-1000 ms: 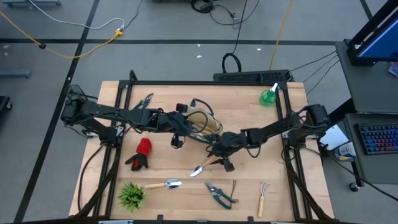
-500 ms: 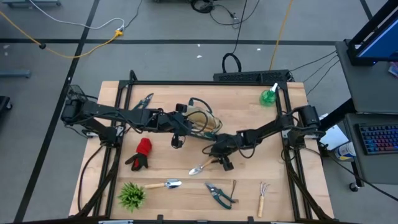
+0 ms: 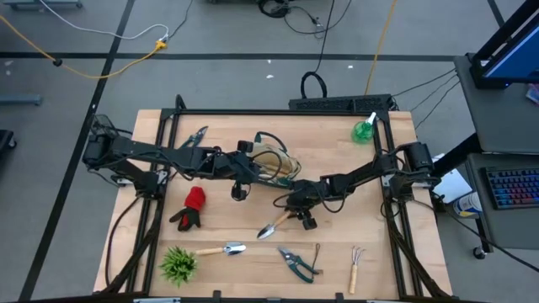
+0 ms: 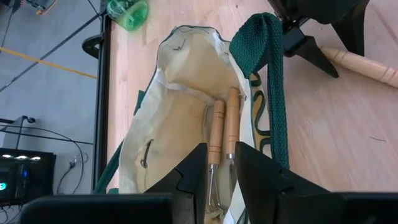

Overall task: Pick & Place Garden tools in Gardening bag
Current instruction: Put the top brown trowel into the gardening bag

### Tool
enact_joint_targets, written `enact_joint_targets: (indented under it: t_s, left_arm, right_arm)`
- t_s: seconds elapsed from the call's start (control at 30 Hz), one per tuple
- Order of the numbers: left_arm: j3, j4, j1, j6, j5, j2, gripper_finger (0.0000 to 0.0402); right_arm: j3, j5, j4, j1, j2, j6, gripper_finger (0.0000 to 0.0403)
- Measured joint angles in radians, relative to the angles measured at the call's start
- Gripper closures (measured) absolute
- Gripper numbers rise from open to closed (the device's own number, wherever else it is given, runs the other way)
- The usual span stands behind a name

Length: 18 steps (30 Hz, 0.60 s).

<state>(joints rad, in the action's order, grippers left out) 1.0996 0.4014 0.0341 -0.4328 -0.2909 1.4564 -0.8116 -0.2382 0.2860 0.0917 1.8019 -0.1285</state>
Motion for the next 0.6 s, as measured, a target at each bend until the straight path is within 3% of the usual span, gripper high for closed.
enact_joint_targets:
  t_s: [0.23, 0.47, 0.6]
  left_arm:
    - [0.000, 0.000, 0.000, 0.000, 0.000, 0.000, 0.0314]
    - [0.000, -0.001, 0.000, 0.000, 0.000, 0.000, 0.0314]
    - [0.000, 0.000, 0.000, 0.001, 0.000, 0.000, 0.0314]
  right_arm:
    - [0.000, -0.003, 0.000, 0.001, 0.000, 0.010, 0.0340]
    - [0.000, -0.157, 0.031, 0.008, -0.013, 0.018, 0.0336]
    - [0.001, -0.184, 0.058, 0.026, -0.038, 0.015, 0.0329]
